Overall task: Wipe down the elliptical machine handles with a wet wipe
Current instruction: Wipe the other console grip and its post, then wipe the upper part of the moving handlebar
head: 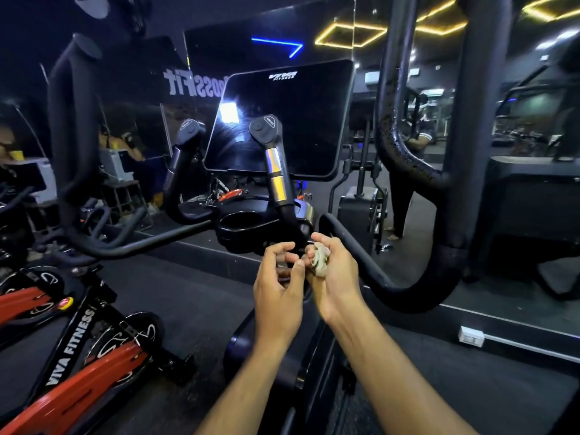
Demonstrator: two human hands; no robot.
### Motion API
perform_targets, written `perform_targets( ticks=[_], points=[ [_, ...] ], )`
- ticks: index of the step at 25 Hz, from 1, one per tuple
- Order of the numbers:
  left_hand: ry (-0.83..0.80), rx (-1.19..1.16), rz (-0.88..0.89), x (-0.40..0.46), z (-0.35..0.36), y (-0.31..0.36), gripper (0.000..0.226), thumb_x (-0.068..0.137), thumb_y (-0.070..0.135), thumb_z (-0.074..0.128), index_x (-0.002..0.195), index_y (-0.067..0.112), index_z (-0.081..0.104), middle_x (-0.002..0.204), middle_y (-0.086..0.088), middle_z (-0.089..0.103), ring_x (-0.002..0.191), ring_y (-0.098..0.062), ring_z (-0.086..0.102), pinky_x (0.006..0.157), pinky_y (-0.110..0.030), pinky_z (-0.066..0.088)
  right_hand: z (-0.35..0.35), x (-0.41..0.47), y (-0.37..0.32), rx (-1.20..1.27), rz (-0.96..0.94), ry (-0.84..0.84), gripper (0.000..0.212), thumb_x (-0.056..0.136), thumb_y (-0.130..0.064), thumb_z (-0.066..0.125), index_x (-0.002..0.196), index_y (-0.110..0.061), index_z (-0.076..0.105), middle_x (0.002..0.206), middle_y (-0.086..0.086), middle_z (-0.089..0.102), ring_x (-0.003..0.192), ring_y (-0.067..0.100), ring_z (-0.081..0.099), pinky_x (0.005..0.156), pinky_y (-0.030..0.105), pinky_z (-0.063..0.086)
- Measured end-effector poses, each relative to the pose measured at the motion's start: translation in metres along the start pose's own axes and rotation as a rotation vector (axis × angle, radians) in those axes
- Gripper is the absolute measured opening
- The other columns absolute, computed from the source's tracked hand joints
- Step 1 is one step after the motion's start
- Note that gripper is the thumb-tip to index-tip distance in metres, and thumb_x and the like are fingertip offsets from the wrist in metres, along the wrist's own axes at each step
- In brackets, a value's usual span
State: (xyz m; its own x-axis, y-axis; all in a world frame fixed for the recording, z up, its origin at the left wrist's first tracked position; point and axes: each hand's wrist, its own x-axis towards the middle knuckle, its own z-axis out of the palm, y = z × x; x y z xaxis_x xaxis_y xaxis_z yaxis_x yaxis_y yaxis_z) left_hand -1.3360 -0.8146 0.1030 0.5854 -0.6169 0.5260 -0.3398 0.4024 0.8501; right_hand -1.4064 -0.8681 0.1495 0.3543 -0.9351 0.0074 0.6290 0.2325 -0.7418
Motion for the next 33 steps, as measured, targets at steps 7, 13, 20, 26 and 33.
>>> perform_targets(
  ticks=[7, 13, 20, 26, 33],
  points=[
    [-0.139, -0.179, 0.121, 0.003, 0.019, 0.052, 0.023, 0.099, 0.019, 0.067, 0.117, 0.034, 0.066, 0.104, 0.008, 0.073, 0.098, -0.016, 0.071, 0.087, -0.039, 0.058, -0.003, -0.055, -0.072, -0.775, -0.518, -0.184, 0.016, 0.100, -0.003, 0.045, 0.092, -0.015, 0.052, 0.086, 0.003, 0.056, 0.075, 0.017, 0.055, 0.064, 0.033, 0.049],
    [-0.279, -0.118, 0.252, 0.056, 0.033, 0.109, 0.033, 0.099, 0.012, 0.063, 0.123, 0.036, 0.063, 0.109, 0.010, 0.071, 0.094, -0.006, 0.068, 0.085, -0.020, 0.052, -0.007, -0.066, -0.186, -1.354, -1.076, -0.152, 0.030, 0.093, 0.005, 0.056, 0.103, -0.021, 0.069, 0.104, -0.006, 0.052, 0.091, 0.010, 0.063, 0.080, 0.019, 0.052],
    [-0.444, 0.009, 0.116, 0.101, 0.054, 0.159, 0.044, 0.106, 0.022, 0.054, 0.148, 0.033, 0.048, 0.133, 0.012, 0.060, 0.118, -0.009, 0.060, 0.092, -0.021, 0.050, -0.002, -0.063, -0.252, -1.714, -1.270, -0.216, 0.019, 0.089, -0.008, 0.071, 0.100, -0.023, 0.069, 0.097, -0.014, 0.064, 0.082, 0.001, 0.062, 0.075, 0.026, 0.054],
    [-0.418, -0.042, 0.046, 0.154, 0.104, 0.203, 0.051, 0.099, 0.053, 0.051, 0.145, 0.031, 0.049, 0.124, 0.006, 0.067, 0.116, -0.017, 0.064, 0.109, -0.047, 0.049, -0.004, -0.047, -0.266, -1.905, -1.341, -0.320, 0.009, 0.091, -0.015, 0.069, 0.099, -0.019, 0.071, 0.108, -0.007, 0.053, 0.078, 0.010, 0.061, 0.070, 0.029, 0.056],
    [-0.310, -0.055, 0.094, 0.167, 0.158, 0.205, 0.038, 0.101, 0.056, 0.057, 0.112, 0.020, 0.056, 0.077, -0.006, 0.065, 0.053, -0.015, 0.060, 0.049, -0.029, 0.054, -0.016, -0.026, -0.254, -2.223, -1.307, -0.530, 0.005, 0.096, -0.018, 0.058, 0.099, -0.020, 0.061, 0.096, -0.001, 0.052, 0.078, 0.017, 0.055, 0.060, 0.038, 0.058]
  ],
)
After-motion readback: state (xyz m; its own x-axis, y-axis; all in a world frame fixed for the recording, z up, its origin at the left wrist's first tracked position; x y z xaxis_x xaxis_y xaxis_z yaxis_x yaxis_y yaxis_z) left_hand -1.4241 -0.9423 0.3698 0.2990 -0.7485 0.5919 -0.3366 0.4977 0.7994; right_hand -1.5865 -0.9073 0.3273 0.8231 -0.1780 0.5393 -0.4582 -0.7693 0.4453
